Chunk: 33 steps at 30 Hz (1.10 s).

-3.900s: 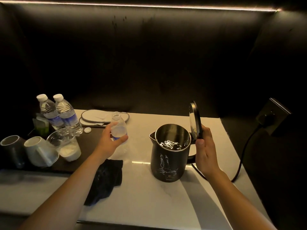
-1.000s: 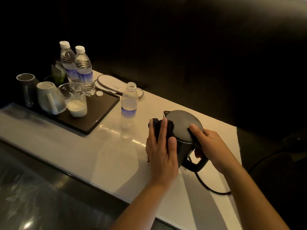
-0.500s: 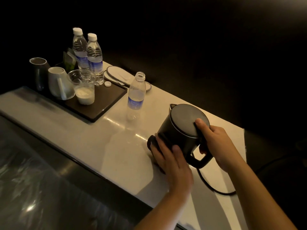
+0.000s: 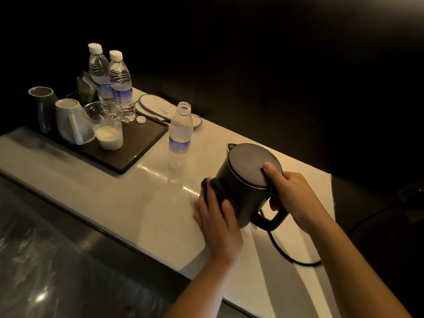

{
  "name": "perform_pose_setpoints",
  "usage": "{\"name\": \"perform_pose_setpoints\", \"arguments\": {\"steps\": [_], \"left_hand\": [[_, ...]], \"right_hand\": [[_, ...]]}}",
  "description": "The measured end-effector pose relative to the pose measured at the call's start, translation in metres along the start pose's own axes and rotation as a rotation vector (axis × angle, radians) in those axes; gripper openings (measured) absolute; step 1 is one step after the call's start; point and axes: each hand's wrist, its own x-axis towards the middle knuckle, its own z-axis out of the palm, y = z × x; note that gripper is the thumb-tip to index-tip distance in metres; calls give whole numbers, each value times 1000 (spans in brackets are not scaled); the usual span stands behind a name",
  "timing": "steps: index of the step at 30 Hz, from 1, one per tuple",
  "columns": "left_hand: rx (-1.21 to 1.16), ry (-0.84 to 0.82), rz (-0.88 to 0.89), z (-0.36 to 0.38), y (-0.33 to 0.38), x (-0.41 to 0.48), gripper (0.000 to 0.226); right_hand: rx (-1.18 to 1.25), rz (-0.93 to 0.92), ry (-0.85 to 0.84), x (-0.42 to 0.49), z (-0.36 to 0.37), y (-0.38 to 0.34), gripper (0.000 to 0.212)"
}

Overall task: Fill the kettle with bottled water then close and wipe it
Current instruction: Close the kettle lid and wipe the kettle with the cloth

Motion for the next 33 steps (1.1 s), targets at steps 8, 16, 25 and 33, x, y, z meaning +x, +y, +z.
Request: {"name": "perform_pose_setpoints", "arguments": {"steps": [8,16,25,33], "left_hand": [[-239,6,-87,0,33,16,52],[-135,-24,55,0,15,21,48],[-365,-63,-87,-3,34,37,51],[-391,-285,101,-9,14,77,43]], "right_hand": [[35,3,-9,-2,-1,1,76],[28,1,9,2,0,4,79],[90,26,61,-2,5,4,65],[59,33,64,-2,2,4,74]]}}
